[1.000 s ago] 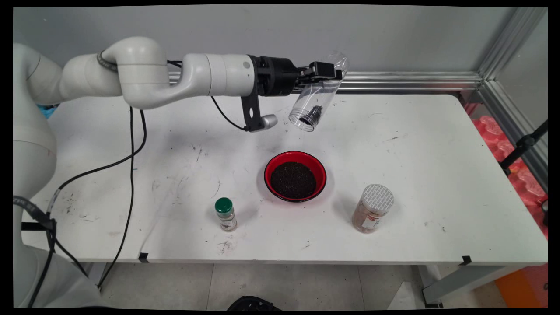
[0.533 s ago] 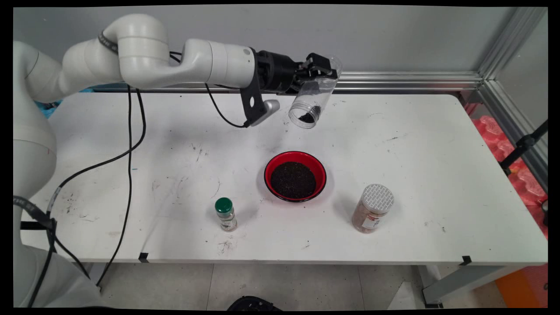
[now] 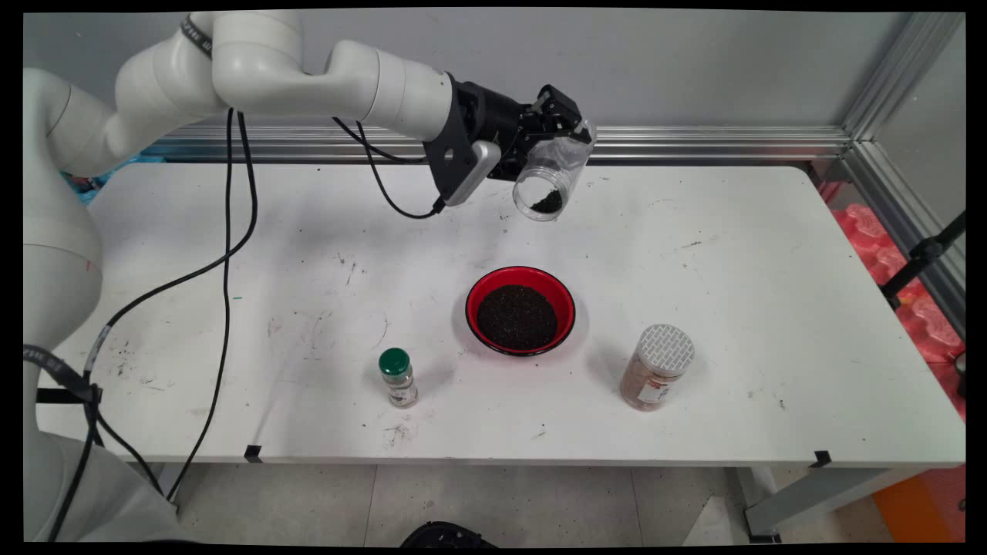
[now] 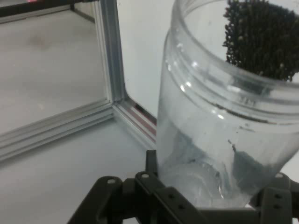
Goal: Pour the black seasoning powder in the red bowl
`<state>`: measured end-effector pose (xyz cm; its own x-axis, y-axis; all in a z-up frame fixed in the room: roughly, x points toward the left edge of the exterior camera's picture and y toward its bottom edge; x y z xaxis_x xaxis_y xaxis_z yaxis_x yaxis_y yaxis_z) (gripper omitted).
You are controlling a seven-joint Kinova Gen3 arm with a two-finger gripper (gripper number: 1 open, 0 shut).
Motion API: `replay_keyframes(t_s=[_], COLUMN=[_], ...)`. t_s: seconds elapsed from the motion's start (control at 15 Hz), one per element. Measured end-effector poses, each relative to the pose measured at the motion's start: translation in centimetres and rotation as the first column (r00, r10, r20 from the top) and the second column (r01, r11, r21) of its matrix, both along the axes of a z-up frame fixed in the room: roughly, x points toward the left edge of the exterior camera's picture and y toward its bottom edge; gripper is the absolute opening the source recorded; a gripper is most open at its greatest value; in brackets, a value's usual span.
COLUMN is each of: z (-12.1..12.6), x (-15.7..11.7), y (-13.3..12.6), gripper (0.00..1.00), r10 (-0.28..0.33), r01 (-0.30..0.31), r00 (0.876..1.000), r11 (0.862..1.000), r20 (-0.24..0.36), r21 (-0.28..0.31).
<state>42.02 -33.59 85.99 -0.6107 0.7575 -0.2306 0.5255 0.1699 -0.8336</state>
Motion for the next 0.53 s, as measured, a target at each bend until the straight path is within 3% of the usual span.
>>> replay_keyframes(t_s=[0.33, 0.53], z=[0.4, 0.4], x=[-0.2, -0.3], y=[-0.9, -1.5], gripper=[0.00, 0.00], r10=[0.044, 0.079], r01=[-0.033, -0.052], r00=[0.997, 0.992], r11=[0.986, 0.963], r20=[-0.062, -0.094], r21=[0.163, 0.265])
